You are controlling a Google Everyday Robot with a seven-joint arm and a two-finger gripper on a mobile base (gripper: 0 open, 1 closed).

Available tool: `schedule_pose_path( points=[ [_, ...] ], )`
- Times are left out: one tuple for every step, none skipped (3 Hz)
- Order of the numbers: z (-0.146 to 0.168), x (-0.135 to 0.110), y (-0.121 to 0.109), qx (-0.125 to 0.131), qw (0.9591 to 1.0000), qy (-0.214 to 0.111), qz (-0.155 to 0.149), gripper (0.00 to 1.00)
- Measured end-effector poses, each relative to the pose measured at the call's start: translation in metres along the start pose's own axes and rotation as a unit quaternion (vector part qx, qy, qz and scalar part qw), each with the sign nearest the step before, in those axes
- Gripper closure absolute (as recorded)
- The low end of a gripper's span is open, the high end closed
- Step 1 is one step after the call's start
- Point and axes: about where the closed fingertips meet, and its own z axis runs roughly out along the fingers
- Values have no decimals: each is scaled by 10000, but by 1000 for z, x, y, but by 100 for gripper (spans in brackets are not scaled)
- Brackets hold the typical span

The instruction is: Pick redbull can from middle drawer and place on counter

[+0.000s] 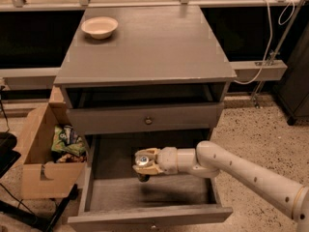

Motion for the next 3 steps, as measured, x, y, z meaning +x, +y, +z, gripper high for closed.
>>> schedule_pose_path(
  points=[
    [-59, -50, 0, 202, 9982, 324, 453, 100],
    [-131, -129, -17, 369, 9948, 595, 738, 100],
    [-195, -245, -40, 653, 9941, 637, 592, 100]
  ],
)
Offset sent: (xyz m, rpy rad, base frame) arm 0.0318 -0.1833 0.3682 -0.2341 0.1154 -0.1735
